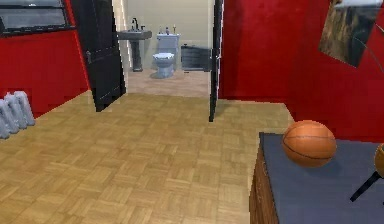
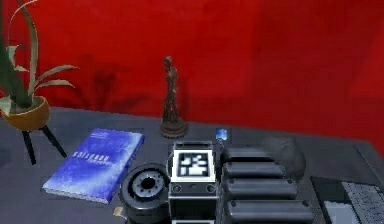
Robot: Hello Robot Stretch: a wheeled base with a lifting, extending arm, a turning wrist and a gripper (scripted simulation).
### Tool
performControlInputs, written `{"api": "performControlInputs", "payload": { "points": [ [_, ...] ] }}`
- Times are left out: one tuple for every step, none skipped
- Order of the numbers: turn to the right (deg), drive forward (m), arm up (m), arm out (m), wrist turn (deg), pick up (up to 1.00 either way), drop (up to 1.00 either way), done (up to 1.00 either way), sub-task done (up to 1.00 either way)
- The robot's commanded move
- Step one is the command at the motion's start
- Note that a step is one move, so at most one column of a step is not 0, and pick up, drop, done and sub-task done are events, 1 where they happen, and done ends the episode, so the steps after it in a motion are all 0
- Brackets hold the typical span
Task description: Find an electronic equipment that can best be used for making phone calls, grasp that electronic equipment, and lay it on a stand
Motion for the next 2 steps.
{"api": "performControlInputs", "payload": {
  "points": [
    [3.0, 0.0, 0.0, 0.0, 0.0, 0.0, 0.0, 0.0, 0.0],
    [45.0, 0.0, 0.0, 0.0, 0.0, 0.0, 0.0, 0.0, 0.0]
  ]
}}
